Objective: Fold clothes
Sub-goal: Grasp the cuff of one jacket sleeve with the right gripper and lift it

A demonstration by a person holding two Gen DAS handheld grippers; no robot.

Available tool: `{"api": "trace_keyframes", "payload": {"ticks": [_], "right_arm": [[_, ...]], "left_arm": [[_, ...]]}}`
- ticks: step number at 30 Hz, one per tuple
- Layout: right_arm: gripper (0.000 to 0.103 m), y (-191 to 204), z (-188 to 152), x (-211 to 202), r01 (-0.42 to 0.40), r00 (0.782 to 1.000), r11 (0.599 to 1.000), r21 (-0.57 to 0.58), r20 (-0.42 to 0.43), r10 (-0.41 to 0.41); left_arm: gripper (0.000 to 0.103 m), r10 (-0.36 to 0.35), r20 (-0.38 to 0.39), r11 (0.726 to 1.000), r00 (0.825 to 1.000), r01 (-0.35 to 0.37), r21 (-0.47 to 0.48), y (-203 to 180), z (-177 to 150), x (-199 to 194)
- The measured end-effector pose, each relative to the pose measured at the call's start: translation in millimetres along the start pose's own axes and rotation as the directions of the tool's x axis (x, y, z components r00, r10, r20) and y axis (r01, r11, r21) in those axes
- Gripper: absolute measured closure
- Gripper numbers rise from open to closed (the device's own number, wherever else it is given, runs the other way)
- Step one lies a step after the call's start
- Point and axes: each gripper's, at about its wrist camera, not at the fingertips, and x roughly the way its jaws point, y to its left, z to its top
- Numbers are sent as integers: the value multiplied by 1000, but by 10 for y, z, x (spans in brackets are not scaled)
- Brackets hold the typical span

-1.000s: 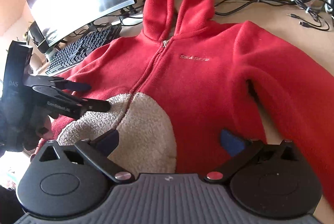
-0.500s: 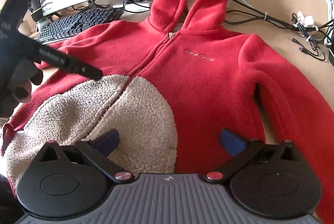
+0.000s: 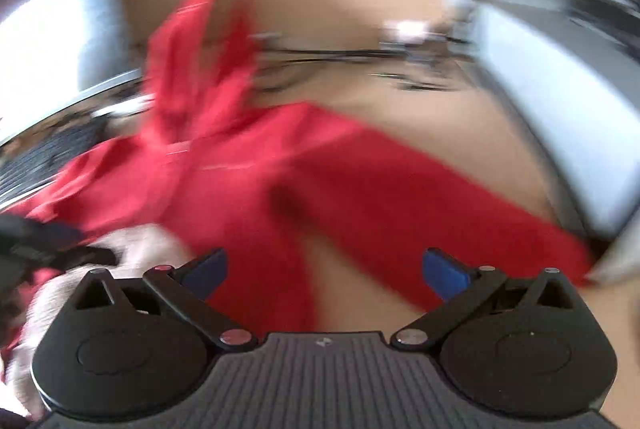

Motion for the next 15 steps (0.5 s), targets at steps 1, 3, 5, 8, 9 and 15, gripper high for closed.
{"api": "trace_keyframes", "payload": {"ticks": [1,3,5,8,9,15], "right_arm": [[0,-136,-21,-51,42,999,999,33,-2,-42],[0,-363,-79,-146,116,993,990,84,-8,-116],[0,-586,-136,-239,186,983,974,132,-17,-186],[0,-792,-211,-327,231,973,959,163,-35,-229],[0,-829,-234,-341,241,971,954,177,-38,-238],[0,-950,-347,-357,258,965,933,251,-32,-259]], "left_arm": [[0,11,9,1000,1000,-11,11,-21,-9,11],[0,30,13,999,999,-31,28,-53,-24,22],[0,35,14,999,999,-36,27,-59,-30,22],[0,38,14,999,999,-38,21,-57,-35,19],[0,38,13,999,999,-39,24,-59,-37,19],[0,32,9,998,999,-32,49,-56,-42,22]]}}
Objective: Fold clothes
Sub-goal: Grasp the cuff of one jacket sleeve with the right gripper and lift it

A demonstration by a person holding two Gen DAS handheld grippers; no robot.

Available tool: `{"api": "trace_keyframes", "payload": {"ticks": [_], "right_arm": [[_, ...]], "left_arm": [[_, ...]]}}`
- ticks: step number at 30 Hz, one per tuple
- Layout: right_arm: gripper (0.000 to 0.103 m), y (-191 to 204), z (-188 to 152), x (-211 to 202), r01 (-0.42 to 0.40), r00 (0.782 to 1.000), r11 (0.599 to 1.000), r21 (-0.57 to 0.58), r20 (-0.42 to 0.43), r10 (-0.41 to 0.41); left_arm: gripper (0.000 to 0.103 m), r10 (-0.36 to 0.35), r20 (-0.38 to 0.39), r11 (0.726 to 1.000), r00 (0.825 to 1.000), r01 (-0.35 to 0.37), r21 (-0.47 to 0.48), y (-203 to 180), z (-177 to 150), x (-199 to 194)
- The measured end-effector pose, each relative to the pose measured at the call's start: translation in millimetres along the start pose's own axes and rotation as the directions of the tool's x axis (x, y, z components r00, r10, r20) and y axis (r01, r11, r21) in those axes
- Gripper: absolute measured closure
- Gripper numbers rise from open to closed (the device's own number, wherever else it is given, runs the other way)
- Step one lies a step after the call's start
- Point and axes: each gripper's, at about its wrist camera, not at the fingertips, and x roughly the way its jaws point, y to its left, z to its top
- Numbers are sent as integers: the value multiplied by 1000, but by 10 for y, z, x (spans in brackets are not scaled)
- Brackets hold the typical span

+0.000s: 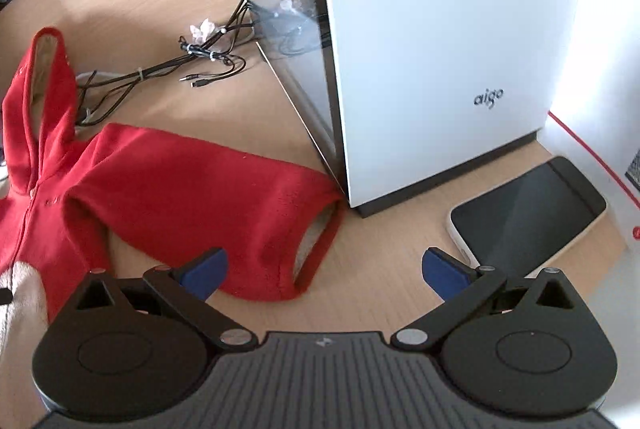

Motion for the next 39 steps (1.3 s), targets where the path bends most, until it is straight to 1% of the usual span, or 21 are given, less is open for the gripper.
{"api": "trace_keyframes", "payload": {"ticks": [3,6,13,15,19,22,26,28,32,33,35,36,38,39], "right_arm": [[0,2,-28,-45,-23,1000,1000,2,18,23],[0,20,-17,-72,-61,998,998,-28,32,62],[0,143,26,24,-157,987,984,-83,29,160],[0,156,51,75,-187,982,980,-68,19,189],[0,168,127,189,-298,955,955,-3,2,298],[0,176,159,342,-343,938,936,77,-29,346],[0,227,183,418,-392,918,912,123,-11,396],[0,287,227,439,-395,917,912,106,-9,399],[0,352,283,562,-362,930,926,107,-29,367],[0,377,308,559,-372,926,922,104,-30,377],[0,462,387,501,-429,900,897,103,-31,434],[0,529,455,430,-465,883,880,96,-18,468],[0,766,624,259,-539,843,842,28,16,538],[0,897,713,194,-562,827,827,-11,32,562]], "left_arm": [[0,-3,1,1000,1000,3,7,1,-4,4],[0,-4,5,1000,1000,4,9,-1,-13,1],[0,-6,8,1000,1000,6,17,-2,-17,-2],[0,-6,7,1000,1000,6,20,-4,-16,-3],[0,-11,7,1000,1000,11,25,1,-23,-8],[0,-11,8,1000,1000,11,26,-2,-29,-8],[0,-9,7,1000,1000,9,28,-7,-39,-27],[0,-10,9,999,1000,10,34,-8,-52,-44],[0,-10,27,999,1000,8,50,-12,-99,-64],[0,-11,30,999,1000,9,50,-10,-104,-66],[0,-15,31,999,999,13,48,-5,-106,-67],[0,-16,31,999,999,14,47,-4,-104,-64],[0,-15,33,999,999,13,49,-10,-101,-58],[0,-15,34,999,999,13,50,-13,-100,-55]]}}
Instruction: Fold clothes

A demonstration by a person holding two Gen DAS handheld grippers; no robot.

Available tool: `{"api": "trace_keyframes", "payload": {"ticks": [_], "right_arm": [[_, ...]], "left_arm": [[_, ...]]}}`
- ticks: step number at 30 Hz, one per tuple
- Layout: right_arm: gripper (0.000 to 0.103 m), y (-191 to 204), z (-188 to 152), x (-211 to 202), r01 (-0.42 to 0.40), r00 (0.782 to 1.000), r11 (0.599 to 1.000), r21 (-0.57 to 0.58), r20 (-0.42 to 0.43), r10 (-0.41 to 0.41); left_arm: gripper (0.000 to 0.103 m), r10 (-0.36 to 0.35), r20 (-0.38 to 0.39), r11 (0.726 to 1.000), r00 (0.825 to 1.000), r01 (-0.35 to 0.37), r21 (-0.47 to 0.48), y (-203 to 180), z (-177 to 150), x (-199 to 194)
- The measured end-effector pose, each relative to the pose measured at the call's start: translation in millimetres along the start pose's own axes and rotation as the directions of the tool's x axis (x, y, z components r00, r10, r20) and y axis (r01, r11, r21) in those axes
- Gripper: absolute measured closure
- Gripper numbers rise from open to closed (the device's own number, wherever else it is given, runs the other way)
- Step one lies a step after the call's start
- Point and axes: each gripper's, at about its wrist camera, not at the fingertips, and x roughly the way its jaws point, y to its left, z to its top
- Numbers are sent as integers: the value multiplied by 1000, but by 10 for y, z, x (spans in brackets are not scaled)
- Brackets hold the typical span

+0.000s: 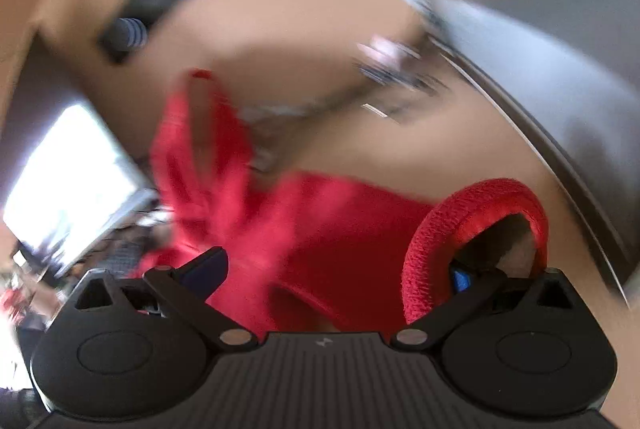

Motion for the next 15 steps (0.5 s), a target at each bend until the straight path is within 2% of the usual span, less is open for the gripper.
{"api": "trace_keyframes", "payload": {"ticks": [2,4,6,9,11,15], "right_arm": [[0,340,228,111,-77,997,994,-76,24,79],[0,718,427,322,-171,985,977,-127,12,174],[0,1148,525,563,-291,957,941,-172,-37,289],[0,1741,510,868,-430,902,865,-257,-154,403],[0,2057,425,1054,-419,906,843,-336,-215,364],[0,2258,334,1093,-412,910,805,-426,-228,345]], "left_arm": [[0,1,2,1000,1000,-1,2,-5,3,7],[0,2,4,1000,1000,-2,4,-10,4,12],[0,3,5,1000,1000,-3,4,-10,4,11],[0,2,6,1000,1000,-2,3,-10,0,8],[0,5,7,1000,1000,-5,1,-16,-1,7],[0,9,7,1000,1000,-9,-3,-20,-9,0]]}}
